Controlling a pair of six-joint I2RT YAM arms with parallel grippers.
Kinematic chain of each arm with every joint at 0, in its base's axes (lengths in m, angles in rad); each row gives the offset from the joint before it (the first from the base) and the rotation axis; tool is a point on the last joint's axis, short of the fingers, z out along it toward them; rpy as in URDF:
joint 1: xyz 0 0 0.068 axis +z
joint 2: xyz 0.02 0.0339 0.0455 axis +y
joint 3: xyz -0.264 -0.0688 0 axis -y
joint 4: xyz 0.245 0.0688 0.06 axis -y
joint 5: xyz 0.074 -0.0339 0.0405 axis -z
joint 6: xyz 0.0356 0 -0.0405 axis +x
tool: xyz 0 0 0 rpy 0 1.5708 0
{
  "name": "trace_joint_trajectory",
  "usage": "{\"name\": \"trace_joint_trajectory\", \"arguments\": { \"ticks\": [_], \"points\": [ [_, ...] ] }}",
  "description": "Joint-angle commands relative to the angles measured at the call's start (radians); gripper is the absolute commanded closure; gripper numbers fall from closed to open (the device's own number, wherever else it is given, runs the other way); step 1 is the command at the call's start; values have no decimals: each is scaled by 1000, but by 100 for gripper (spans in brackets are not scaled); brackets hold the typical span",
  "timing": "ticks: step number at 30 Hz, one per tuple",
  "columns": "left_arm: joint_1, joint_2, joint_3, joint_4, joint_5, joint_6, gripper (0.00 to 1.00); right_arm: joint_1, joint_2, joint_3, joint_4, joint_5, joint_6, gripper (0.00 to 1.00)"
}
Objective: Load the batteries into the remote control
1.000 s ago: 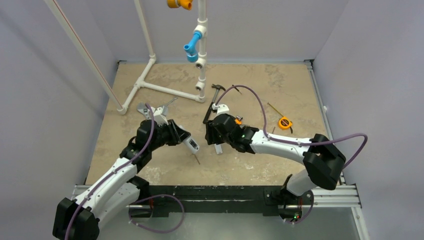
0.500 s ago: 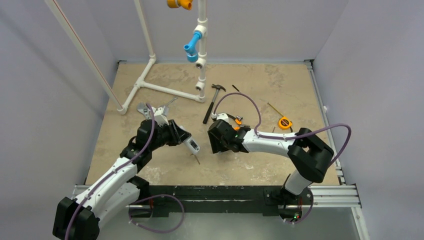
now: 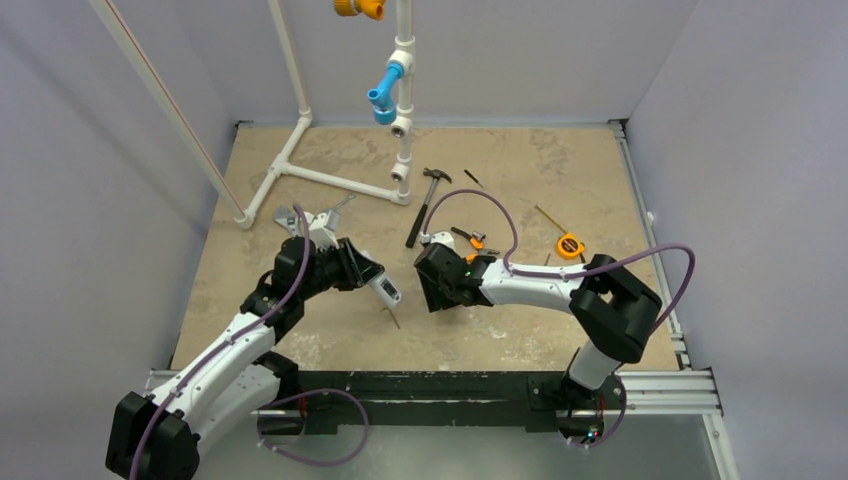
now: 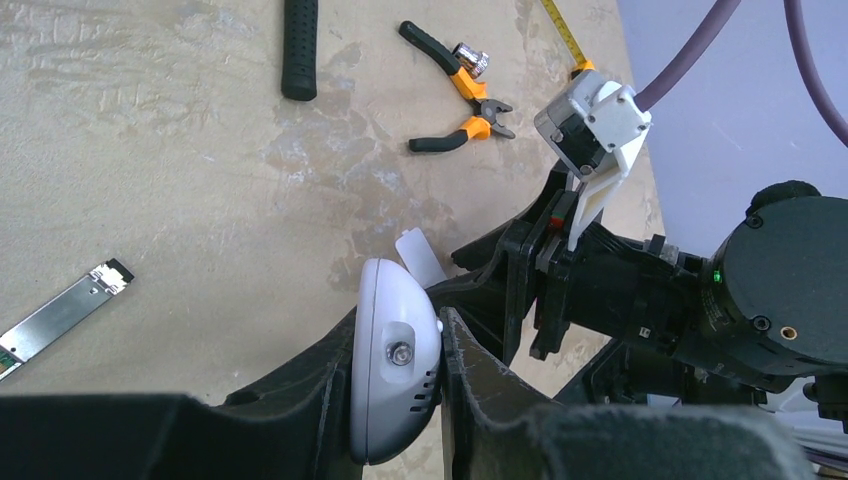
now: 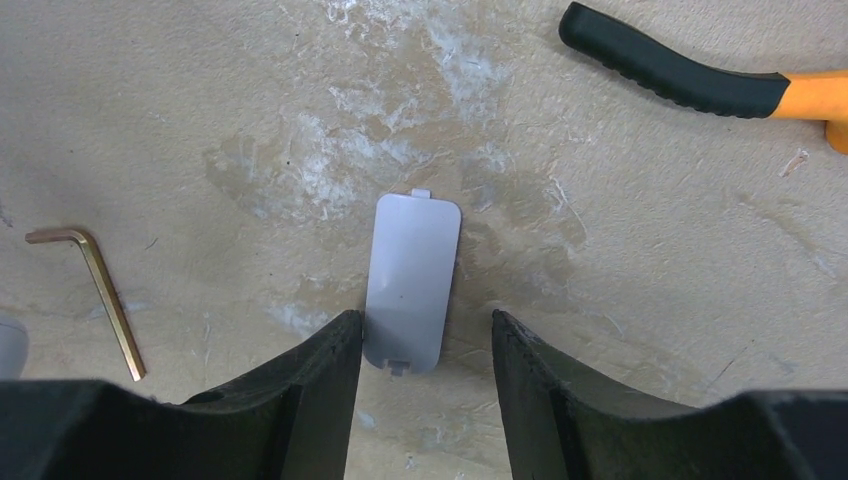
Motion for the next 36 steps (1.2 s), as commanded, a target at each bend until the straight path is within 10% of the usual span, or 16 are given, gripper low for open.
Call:
{"name": "trace_joint_trajectory", "arguments": {
  "ticks": [1, 36],
  "points": [
    [6, -8, 36, 51, 19, -17, 100, 14, 23, 50, -21, -10, -10, 53],
    [6, 38, 26, 99, 50, -36, 100, 28, -108, -46, 23, 8, -50, 72]
  ]
}}
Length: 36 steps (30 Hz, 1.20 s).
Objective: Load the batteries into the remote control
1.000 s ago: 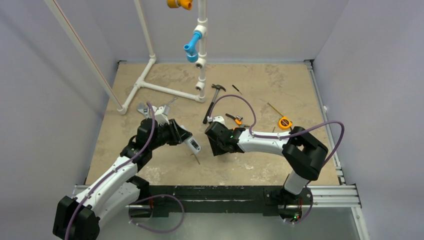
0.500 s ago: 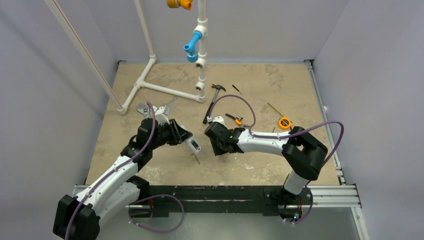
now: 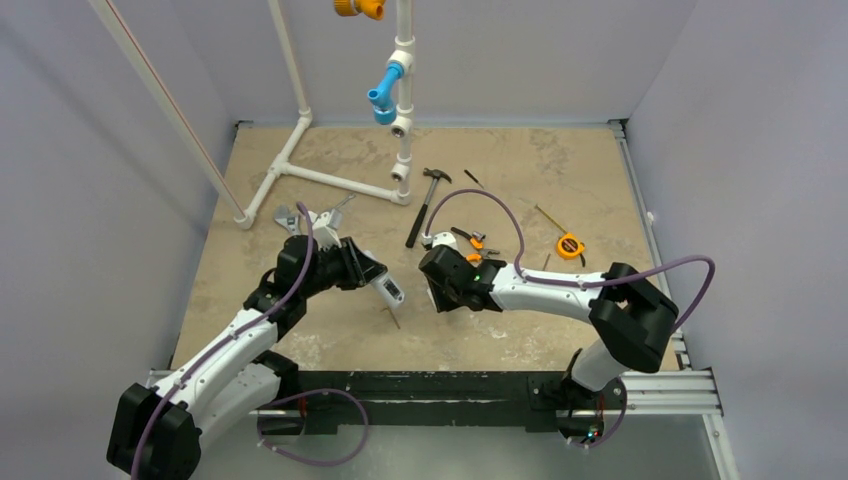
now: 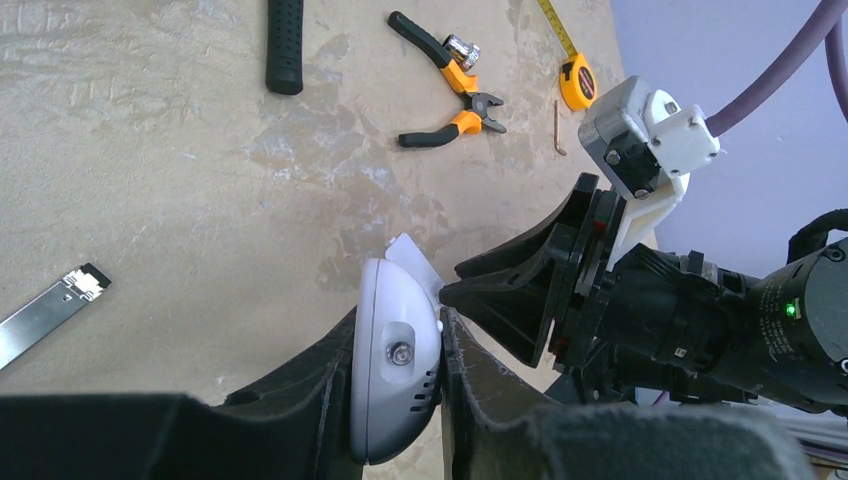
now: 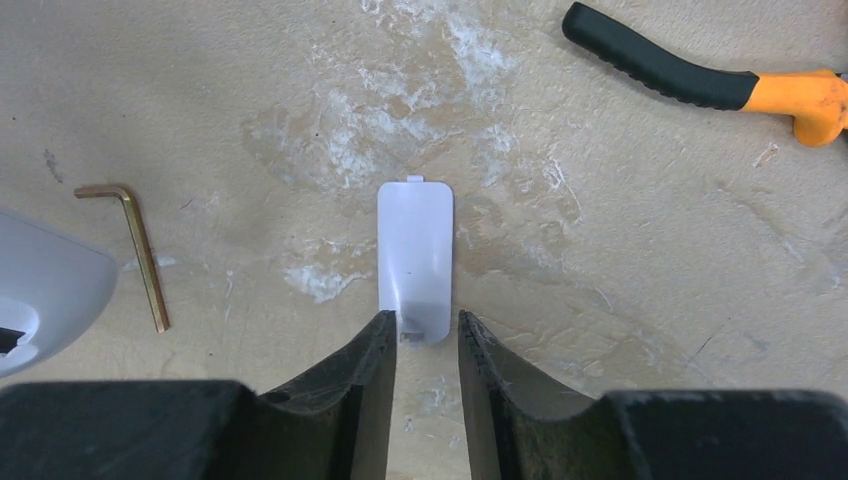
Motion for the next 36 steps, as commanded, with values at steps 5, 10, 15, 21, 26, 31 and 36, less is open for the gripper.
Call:
{"name": "trace_joint_trajectory", "arguments": {
  "ticks": [5, 10, 15, 21, 26, 31, 36],
  "points": [
    [5, -3, 28, 63, 20, -18, 100, 6, -18, -16, 55, 0, -3, 60],
    [5, 2, 30, 65, 20, -18, 100, 6, 5, -2, 54, -11, -4, 56],
    [5, -1, 30, 63, 20, -17, 100, 6, 31, 4, 49, -38, -11, 56],
    [5, -2, 28, 59, 19, -17, 100, 6, 67, 16, 38, -59, -15, 59],
    [5, -5, 28, 54, 17, -12, 100, 6, 77, 26, 15, -46, -14, 67],
    [6, -4, 29, 55, 16, -13, 100, 6, 51, 19, -4, -11, -9, 73],
    [6, -5, 27, 53, 14, -13, 100, 6, 21, 14, -12, 3, -9, 74]
  ]
}}
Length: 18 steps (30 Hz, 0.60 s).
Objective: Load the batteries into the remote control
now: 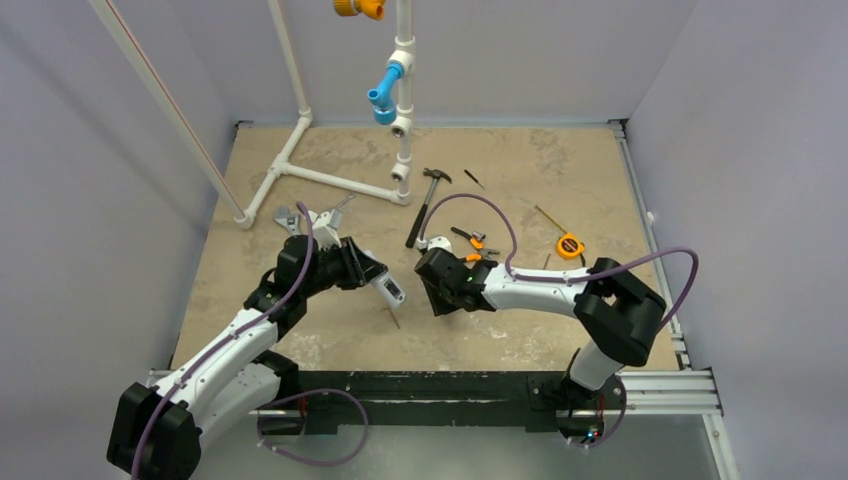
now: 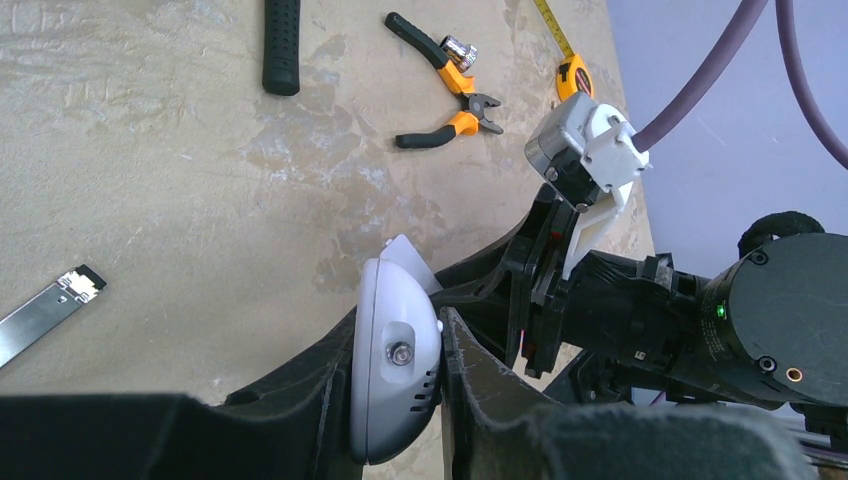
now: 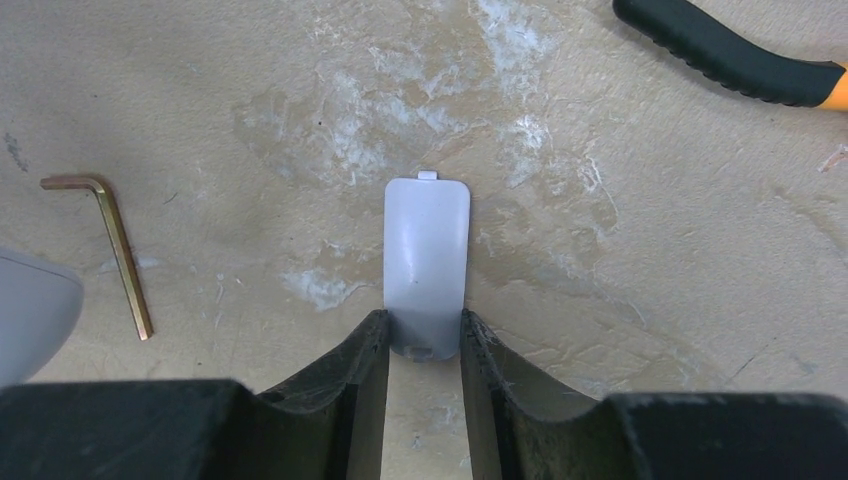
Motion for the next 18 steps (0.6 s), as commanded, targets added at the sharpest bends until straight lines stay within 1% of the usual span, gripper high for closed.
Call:
{"name": "trace_joint_trajectory", "arguments": {
  "ticks": [1, 13, 18],
  "points": [
    [5, -9, 27, 46, 10, -7, 100, 6, -47, 8, -34, 36, -3, 74],
    [5, -6, 25, 49, 10, -12, 100, 6, -142, -46, -20, 26, 10, 79],
    [5, -1, 27, 52, 13, -15, 100, 3, -188, -87, 24, 93, 21, 78]
  ]
}}
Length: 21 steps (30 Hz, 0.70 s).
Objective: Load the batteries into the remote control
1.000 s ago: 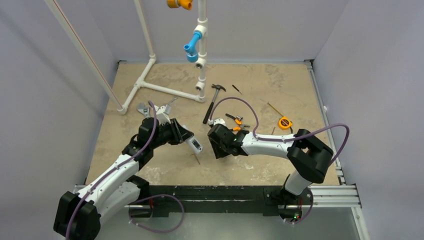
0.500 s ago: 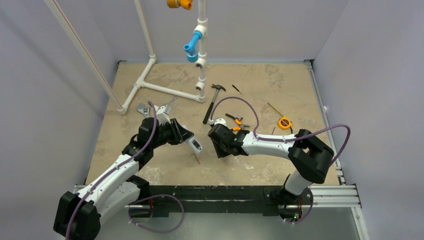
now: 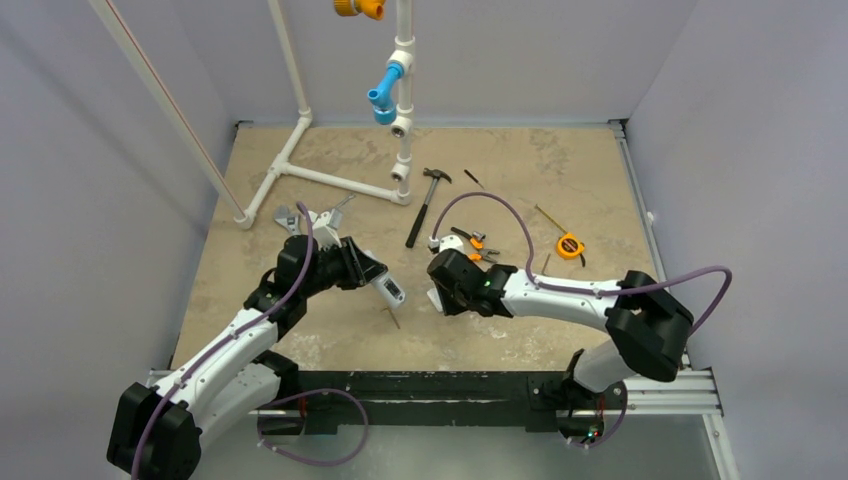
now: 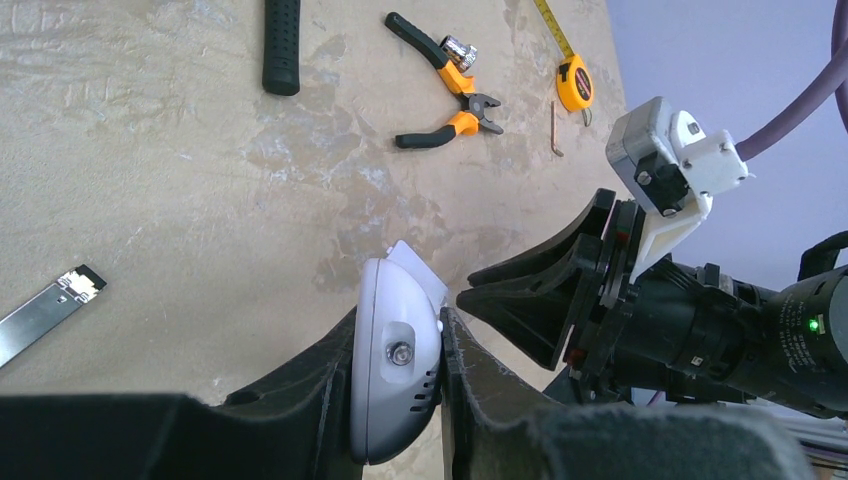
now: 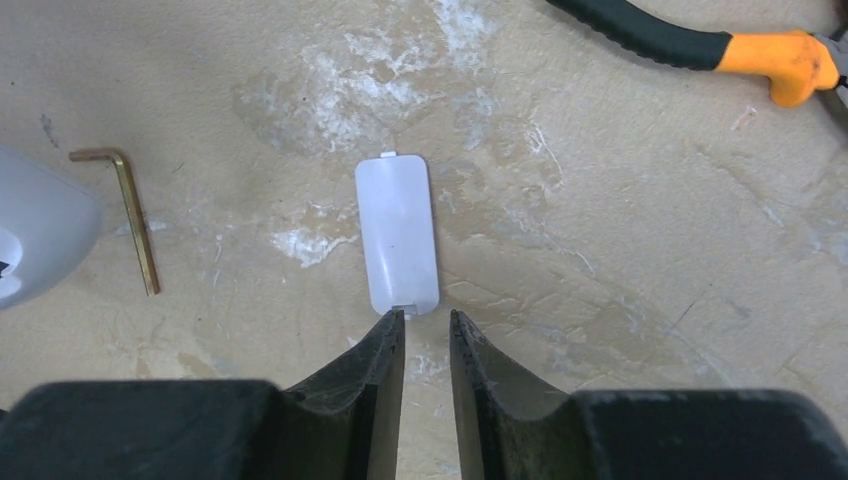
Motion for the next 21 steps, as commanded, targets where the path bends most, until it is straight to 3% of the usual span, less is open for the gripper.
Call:
{"name": "trace_joint_trajectory", "arguments": {
  "ticks": [1, 2, 4, 5, 8, 16, 21],
  "points": [
    [5, 0, 27, 51, 15, -14, 100, 1, -69, -36, 63, 89, 15, 73],
    [5, -2, 28, 50, 15, -14, 100, -6, -89, -52, 90, 91, 11, 64],
    [5, -8, 29, 45, 13, -13, 100, -36, -132, -85, 156, 70, 6, 31],
    [5, -10, 29, 41, 12, -11, 100, -64, -145, -96, 180, 41, 3, 24],
    [5, -20, 31, 29, 5, -7, 100, -163, -169, -110, 218, -69, 14, 19],
    [5, -30, 32, 22, -3, -7, 100, -185, -295, -220, 404, 9, -2, 9],
    [5, -32, 32, 22, -5, -6, 100, -191, -279, -183, 319, -69, -25, 8]
  ]
}}
